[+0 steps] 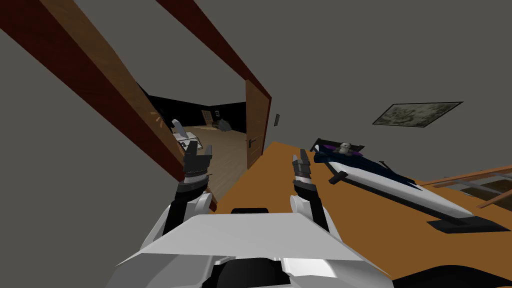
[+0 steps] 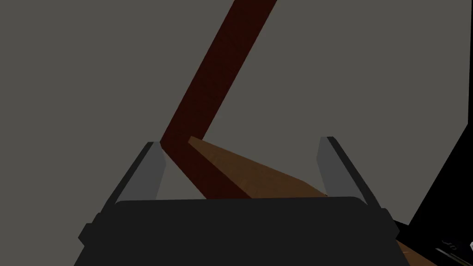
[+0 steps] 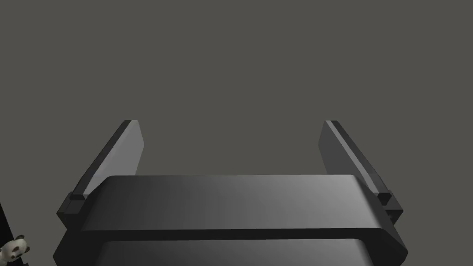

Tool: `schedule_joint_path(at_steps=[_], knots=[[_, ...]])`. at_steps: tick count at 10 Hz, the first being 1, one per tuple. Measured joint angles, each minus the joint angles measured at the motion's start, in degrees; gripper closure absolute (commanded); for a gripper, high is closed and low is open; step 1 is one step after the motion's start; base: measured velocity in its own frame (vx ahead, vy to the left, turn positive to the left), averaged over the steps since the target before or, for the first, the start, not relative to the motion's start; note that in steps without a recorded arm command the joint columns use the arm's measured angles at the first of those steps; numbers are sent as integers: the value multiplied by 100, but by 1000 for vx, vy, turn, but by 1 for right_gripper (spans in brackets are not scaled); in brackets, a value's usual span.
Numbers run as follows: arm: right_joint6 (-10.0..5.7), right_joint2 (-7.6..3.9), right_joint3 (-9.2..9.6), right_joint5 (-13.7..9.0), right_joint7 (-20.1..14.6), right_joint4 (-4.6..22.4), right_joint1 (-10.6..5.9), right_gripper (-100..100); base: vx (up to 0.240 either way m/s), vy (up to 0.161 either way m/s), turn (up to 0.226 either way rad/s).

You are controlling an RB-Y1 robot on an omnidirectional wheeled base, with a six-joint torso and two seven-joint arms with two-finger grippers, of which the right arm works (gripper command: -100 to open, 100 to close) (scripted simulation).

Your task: Push the door open

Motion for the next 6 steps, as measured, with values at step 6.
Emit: schedule_joint_path(at_steps=[6], knots=[[-35, -255, 130, -180, 1, 672, -400, -100, 98, -80, 95]])
